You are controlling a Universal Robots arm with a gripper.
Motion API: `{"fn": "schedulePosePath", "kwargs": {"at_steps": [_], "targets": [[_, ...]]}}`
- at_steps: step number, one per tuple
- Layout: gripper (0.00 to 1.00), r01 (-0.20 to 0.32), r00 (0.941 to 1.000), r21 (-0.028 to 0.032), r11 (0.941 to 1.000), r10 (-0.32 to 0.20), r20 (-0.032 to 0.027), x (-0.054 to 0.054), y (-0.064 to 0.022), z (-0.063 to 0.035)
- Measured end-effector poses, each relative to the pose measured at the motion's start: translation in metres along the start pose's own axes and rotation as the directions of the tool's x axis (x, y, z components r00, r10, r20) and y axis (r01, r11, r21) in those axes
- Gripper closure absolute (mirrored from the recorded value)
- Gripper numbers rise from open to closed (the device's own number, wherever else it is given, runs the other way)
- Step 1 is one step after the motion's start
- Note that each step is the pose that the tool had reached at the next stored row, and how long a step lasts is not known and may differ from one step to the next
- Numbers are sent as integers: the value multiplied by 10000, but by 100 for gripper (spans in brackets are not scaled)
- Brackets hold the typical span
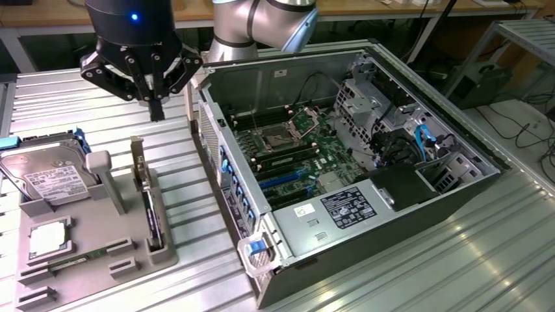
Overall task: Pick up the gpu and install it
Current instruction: 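Reach for the gpu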
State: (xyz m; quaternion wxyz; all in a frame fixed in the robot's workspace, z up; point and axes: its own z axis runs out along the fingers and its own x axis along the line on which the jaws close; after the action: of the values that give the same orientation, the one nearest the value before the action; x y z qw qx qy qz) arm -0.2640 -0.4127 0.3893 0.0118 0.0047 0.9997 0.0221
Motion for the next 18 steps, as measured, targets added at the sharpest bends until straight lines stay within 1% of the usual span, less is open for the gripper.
{"fn": "schedulePosePath", "kwargs": {"at_steps": [8, 18], "targets": [[89, 207, 9998, -5, 9998, -207, -9, 105, -115, 2], [89, 398, 9992, -9, 9992, -398, -17, 189, -220, 7]]}}
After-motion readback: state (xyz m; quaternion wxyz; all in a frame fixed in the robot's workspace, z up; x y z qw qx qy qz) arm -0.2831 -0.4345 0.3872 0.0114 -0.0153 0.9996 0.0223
